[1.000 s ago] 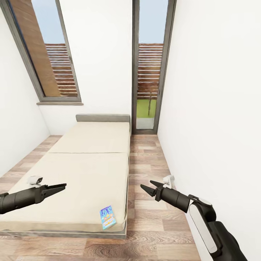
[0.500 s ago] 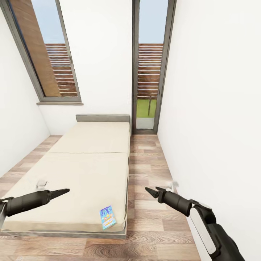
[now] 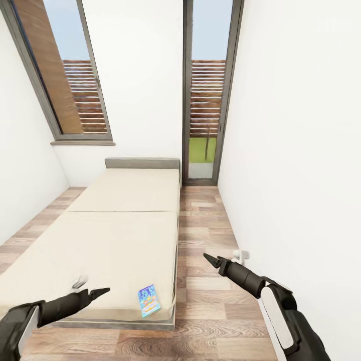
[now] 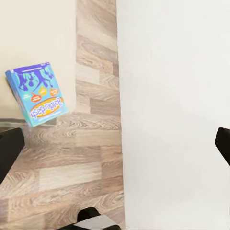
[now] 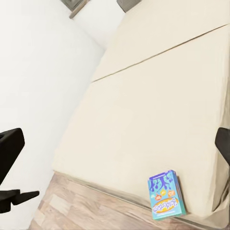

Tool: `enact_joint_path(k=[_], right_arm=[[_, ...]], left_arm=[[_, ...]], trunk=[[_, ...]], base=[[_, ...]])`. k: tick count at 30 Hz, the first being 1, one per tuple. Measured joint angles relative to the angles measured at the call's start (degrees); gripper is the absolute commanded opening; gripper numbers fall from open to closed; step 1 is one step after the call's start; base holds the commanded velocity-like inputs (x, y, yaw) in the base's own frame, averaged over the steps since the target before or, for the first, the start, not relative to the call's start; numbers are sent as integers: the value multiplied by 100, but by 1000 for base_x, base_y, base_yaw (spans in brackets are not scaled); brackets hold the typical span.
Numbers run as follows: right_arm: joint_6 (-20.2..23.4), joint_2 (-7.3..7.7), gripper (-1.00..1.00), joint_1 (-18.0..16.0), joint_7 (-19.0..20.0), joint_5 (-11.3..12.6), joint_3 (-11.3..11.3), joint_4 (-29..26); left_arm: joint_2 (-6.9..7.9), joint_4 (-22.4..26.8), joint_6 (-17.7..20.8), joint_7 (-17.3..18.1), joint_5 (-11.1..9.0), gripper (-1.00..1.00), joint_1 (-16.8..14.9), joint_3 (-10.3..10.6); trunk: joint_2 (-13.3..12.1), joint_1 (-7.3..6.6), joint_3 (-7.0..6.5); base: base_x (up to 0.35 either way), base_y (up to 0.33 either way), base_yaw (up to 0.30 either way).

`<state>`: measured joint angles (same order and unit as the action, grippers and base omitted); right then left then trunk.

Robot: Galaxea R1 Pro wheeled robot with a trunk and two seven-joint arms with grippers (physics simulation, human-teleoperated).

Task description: Put all the toys in the child's room - the three board games (two on the bed and one on the table), the two jigsaw puzzles on the table, and the tennis ball on the table - inside the toy box on the table in the child's room.

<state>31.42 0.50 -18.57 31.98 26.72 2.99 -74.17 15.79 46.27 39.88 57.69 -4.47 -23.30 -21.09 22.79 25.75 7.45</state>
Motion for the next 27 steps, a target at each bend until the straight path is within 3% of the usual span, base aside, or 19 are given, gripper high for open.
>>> enact_joint_path(k=[6, 11, 17, 20, 27], right_arm=[[4, -65, 100, -1, -3, 3, 28, 5], [4, -85, 100, -1, -7, 8, 26, 5], [4, -206, 100, 0, -11, 0, 13, 4], [3, -245, 100, 1, -11, -13, 9, 2], [2, -267, 100, 0, -11, -15, 3, 1]], left_arm=[[-256, -804, -526, -164, 4, 100, -2, 2], [-300, -1400, -924, -184, -30, 100, -2, -33], [-323, -2178, -1705, -135, -54, 100, -3, -56], [-323, -2310, -1924, -116, -59, 100, -3, -61], [-322, -2383, -2043, -6, -62, 100, -3, -58]], trunk=[[0, 0, 0], [0, 0, 0], [0, 0, 0], [0, 0, 0], [1, 0, 0]], base=[[0, 0, 0], [0, 0, 0], [0, 0, 0], [0, 0, 0], [0, 0, 0]])
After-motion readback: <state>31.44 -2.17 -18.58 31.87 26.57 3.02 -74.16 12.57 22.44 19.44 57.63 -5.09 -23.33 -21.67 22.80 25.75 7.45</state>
